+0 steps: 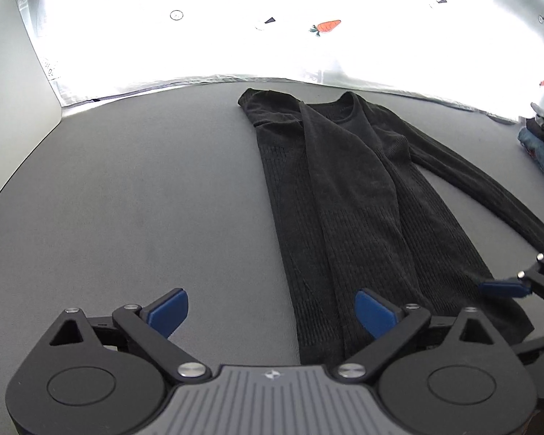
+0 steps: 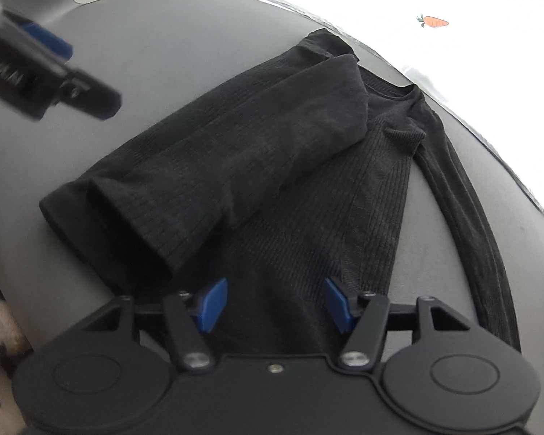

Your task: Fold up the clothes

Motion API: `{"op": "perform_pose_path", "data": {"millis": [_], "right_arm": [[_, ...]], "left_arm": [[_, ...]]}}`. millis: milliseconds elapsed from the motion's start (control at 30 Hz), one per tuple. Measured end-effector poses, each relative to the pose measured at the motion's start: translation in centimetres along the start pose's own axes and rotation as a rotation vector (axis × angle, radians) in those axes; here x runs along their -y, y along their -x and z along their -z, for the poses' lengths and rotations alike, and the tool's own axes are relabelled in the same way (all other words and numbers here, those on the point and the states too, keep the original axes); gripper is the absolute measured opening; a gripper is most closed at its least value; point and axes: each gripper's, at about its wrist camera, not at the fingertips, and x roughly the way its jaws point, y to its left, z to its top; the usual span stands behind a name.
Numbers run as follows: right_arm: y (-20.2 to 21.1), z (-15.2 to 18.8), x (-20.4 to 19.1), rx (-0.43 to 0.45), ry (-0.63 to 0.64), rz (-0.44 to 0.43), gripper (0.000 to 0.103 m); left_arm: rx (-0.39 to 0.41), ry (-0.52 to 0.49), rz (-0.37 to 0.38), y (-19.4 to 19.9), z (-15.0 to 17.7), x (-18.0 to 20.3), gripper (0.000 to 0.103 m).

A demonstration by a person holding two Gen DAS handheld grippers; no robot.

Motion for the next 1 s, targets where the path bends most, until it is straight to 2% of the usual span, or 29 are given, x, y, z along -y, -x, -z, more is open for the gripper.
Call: {"op": "perform_pose_path", "data": {"millis": [100, 200, 267, 333, 433, 467, 600, 700, 733, 800, 867, 967, 1000], "right_arm": [[0.8, -0.9, 2.5, 0.048, -0.087, -0.006, 0.064], [0.2, -2.5, 5.3, 0.092, -0.178, 0.014, 0.063], [-0.7, -3.7, 6.9, 0.117, -0.239, 0.016, 0.053], [-2.0, -5.5, 8.5, 0.132, -0.284, 0.010, 0.037], [-4.4, -8.9, 10.2, 0.159, -0.292, 0.003, 0.023], [-5.3, -10.2, 10.7, 0.170, -0.282, -0.001, 0.021], [-9.8, -17.1, 12.3, 0.209, -0.267, -0.056, 0.021], [-14.1, -23.3, 12.8, 0.244, -0.243, -0.118, 0.026], [-15.6, -25.0, 12.9, 0.255, -0.234, -0.138, 0.040], [-18.7, -28.2, 12.8, 0.270, -0.225, -0.177, 0.057], [-21.7, -30.9, 12.5, 0.243, -0.220, -0.222, 0.057], [-25.2, -33.7, 11.0, 0.227, -0.125, -0.249, 0.057], [-26.2, -34.2, 10.7, 0.200, -0.093, -0.260, 0.048]], "left_arm": [[0.011, 0.076, 0.048, -1.1, -2.0, -0.8, 0.098], [0.022, 0.146, 0.112, -2.8, -4.4, -1.4, 0.098], [0.029, 0.149, 0.125, -4.0, -6.0, -1.4, 0.098], [0.039, 0.128, 0.117, -5.7, -8.0, -1.3, 0.098], [0.045, 0.128, 0.112, -8.5, -10.8, -1.8, 0.098], [0.047, 0.139, 0.111, -9.5, -11.8, -2.2, 0.098], [0.048, 0.196, 0.064, -13.7, -16.1, -3.8, 0.098], [0.052, 0.265, 0.072, -16.5, -18.4, -6.1, 0.098], [0.050, 0.275, 0.062, -17.3, -18.8, -6.6, 0.098], [0.047, 0.298, 0.031, -19.1, -19.5, -7.9, 0.098], [0.041, 0.346, 0.021, -20.6, -19.9, -9.3, 0.098], [0.035, 0.428, 0.015, -22.0, -20.1, -11.4, 0.098], [0.035, 0.452, 0.013, -22.2, -20.1, -12.0, 0.098]]}}
